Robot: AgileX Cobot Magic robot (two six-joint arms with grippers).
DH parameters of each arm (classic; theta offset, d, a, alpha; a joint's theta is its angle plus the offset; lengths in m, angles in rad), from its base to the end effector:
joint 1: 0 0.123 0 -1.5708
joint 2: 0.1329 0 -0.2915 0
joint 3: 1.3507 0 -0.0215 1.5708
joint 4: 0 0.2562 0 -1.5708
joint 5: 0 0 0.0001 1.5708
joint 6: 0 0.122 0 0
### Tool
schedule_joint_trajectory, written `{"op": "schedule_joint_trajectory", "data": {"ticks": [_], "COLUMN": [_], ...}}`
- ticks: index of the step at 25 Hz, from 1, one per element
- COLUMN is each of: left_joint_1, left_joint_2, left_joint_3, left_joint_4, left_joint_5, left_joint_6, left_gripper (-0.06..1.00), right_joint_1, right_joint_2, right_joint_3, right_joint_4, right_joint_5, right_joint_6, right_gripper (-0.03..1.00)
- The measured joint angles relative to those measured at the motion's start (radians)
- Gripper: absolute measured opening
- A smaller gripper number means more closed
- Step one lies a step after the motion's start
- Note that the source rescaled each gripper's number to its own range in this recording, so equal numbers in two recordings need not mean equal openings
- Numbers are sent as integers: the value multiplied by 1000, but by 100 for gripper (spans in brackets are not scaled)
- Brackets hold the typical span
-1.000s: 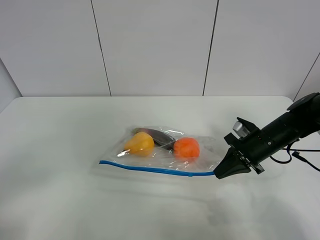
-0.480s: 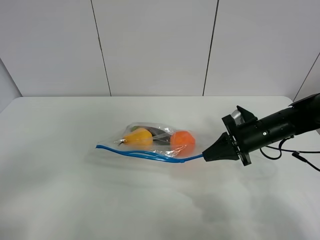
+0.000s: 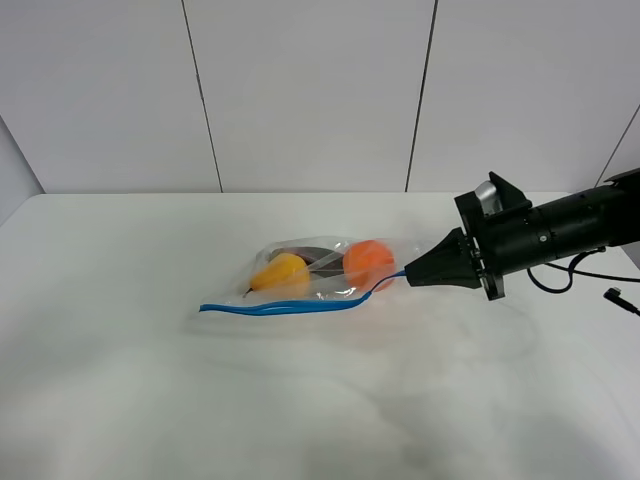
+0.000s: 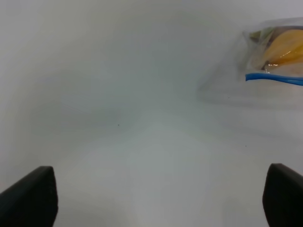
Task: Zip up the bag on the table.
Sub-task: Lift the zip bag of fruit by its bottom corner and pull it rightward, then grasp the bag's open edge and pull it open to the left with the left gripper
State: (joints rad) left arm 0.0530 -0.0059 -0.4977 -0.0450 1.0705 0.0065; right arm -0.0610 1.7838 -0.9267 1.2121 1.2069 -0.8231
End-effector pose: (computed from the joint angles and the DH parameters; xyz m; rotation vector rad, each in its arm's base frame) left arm 0.0200 -0.0038 0.2642 -0.0452 2.0492 -0.0169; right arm 0.3069 0.0882 0.1754 -0.0468 2.6130 1.5332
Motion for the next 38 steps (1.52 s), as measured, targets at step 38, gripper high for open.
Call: {"op": "schedule_joint_trajectory", "data": {"ticks": [38], "left_joint_1": [-1], "left_joint_2": [1084], "left_joint_3": [-489], "left_joint_4": [-268], "left_joint_5": [-349], "left_joint_6": [1113], "left_gripper": [100], "right_joint_1": [0], "right_joint_2": [0], "right_joint_3": [0], "right_joint_4": [-29], "right_joint_5": [0], "right_joint_6": [0], "right_gripper": [0]}}
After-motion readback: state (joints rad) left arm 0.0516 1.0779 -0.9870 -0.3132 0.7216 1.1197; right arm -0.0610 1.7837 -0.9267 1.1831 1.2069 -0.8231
